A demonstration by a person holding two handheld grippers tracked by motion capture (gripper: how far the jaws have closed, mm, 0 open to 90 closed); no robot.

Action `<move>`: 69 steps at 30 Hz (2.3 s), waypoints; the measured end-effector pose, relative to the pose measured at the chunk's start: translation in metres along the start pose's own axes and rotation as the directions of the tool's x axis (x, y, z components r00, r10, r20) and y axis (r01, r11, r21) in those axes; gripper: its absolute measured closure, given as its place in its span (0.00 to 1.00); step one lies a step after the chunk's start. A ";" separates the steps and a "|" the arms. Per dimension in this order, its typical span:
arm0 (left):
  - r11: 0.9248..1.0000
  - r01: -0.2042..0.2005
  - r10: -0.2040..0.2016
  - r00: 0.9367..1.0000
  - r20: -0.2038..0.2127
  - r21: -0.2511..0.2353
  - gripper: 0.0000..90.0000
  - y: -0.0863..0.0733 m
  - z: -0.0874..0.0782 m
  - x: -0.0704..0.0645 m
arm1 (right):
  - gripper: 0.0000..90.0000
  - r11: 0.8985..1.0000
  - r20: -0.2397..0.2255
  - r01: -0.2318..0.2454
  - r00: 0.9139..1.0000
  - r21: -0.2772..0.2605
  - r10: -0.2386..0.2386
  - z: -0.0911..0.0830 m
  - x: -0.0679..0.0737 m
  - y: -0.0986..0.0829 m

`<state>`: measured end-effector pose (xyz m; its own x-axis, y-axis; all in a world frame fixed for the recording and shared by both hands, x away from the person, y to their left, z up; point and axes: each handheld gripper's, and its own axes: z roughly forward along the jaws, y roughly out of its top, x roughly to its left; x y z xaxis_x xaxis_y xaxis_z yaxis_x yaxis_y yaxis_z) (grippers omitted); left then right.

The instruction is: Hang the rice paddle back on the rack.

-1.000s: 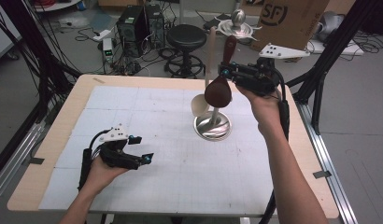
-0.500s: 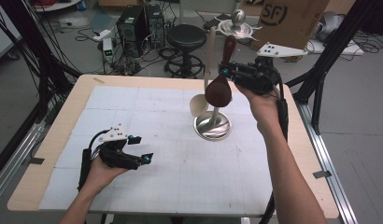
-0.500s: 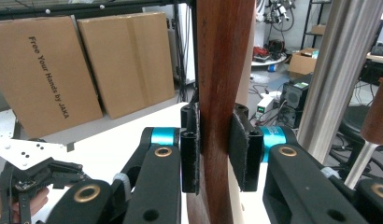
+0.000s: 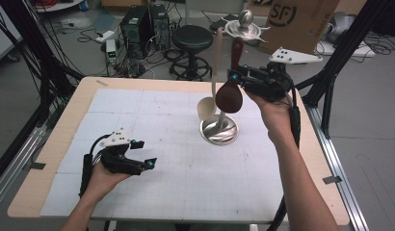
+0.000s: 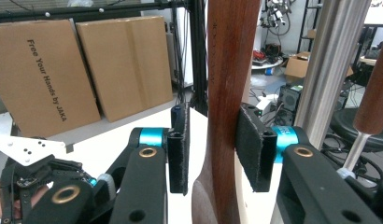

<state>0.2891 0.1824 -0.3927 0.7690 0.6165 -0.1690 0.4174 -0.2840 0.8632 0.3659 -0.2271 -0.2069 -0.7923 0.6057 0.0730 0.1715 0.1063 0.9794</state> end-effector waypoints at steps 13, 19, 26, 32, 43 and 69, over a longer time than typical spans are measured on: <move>1.000 0.010 -0.010 1.000 -0.015 0.007 0.19 -0.001 0.000 0.004 | 0.68 1.000 -0.020 0.002 1.000 -0.009 -0.002 -0.002 0.003 -0.005; 1.000 0.015 -0.015 1.000 -0.015 0.004 0.19 -0.001 0.001 0.004 | 0.68 1.000 -0.019 -0.004 1.000 -0.014 0.004 -0.007 0.001 -0.011; 1.000 0.026 -0.026 0.999 -0.019 -0.005 0.19 -0.001 0.001 0.007 | 0.65 1.000 -0.018 -0.016 1.000 -0.009 0.015 -0.016 -0.001 -0.021; 1.000 0.025 -0.025 0.999 -0.023 0.001 0.19 -0.002 0.001 0.007 | 0.56 1.000 -0.017 -0.025 1.000 -0.009 0.025 -0.018 -0.001 -0.031; 1.000 0.027 -0.027 0.999 -0.022 0.002 0.17 -0.002 -0.001 0.008 | 0.31 0.999 -0.007 -0.019 1.000 0.031 0.020 -0.018 0.010 -0.058; 0.999 0.045 -0.044 0.998 -0.036 0.010 0.12 -0.005 -0.004 0.011 | 0.11 0.990 -0.042 -0.010 0.999 0.140 0.017 -0.010 0.026 -0.129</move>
<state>0.2933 0.1938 -0.3971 0.7317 0.6547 -0.1895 0.4560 -0.2636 0.8500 0.3172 -0.2329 -0.3290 -0.8133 0.5736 0.0971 0.2603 0.2095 0.9425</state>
